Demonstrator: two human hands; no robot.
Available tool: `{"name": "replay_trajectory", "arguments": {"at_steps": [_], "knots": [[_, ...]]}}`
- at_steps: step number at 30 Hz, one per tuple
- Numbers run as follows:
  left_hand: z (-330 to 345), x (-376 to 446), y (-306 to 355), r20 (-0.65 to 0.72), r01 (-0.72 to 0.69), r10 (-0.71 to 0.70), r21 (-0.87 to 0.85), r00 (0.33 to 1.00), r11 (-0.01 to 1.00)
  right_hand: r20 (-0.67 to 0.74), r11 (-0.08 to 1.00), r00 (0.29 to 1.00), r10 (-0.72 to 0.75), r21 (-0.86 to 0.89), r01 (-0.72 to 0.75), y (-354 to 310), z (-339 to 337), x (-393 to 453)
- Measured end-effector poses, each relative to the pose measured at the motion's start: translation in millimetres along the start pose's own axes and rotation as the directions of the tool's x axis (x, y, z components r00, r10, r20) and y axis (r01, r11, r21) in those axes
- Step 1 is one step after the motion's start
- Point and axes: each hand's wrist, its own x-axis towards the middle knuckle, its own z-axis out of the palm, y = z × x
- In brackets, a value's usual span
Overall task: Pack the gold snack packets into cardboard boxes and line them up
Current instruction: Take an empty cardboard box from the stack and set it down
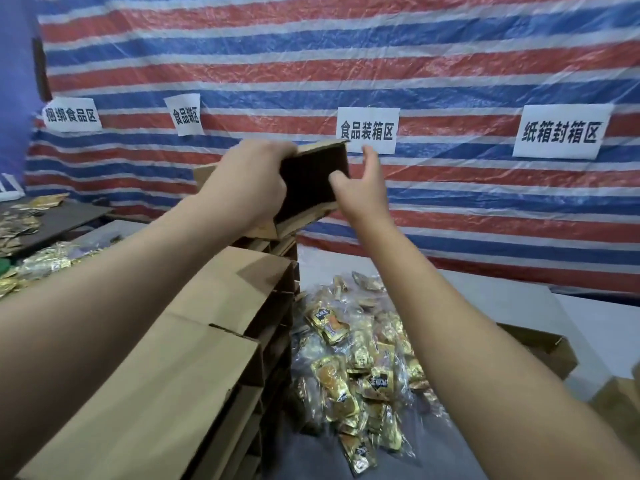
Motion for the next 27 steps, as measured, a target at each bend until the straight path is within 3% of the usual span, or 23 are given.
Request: {"name": "replay_trajectory", "arguments": {"at_steps": [3,6,9,12,16,18,20,23,27], "knots": [[1,19,53,0.066,-0.024,0.041,-0.253,0.997,0.967,-0.156,0.975,0.979,-0.128,-0.198,0.096,-16,-68,5],[23,28,93,0.160,0.022,0.040,-0.367,0.986,0.930,-0.227,0.860,0.958,-0.176,-0.510,0.037,-16,-136,0],[67,19,122,0.289,0.058,0.072,-0.418,0.955,0.906,-0.167,0.697,0.981,-0.096,-0.715,-0.054,3,-189,-15],[124,-14,137,0.449,0.154,0.100,-0.495,0.888,0.855,0.004,0.523,0.997,0.075,-0.851,-0.035,47,-221,-44],[199,-99,136,0.693,0.358,0.128,-0.511,0.710,0.781,0.143,0.447,0.931,0.336,-0.894,-0.023,135,-237,-109],[230,-145,127,0.799,0.468,0.106,-0.449,0.592,0.761,0.154,0.453,0.885,0.440,-0.888,-0.071,182,-234,-148],[257,-186,117,0.853,0.506,0.071,-0.371,0.516,0.779,0.161,0.456,0.842,0.515,-0.883,-0.110,224,-227,-188],[288,-237,105,0.875,0.549,-0.024,-0.281,0.483,0.787,0.168,0.440,0.801,0.575,-0.888,-0.130,274,-211,-237],[320,-288,92,0.858,0.577,-0.131,-0.213,0.496,0.789,0.148,0.417,0.763,0.630,-0.893,-0.172,311,-190,-274]]}}
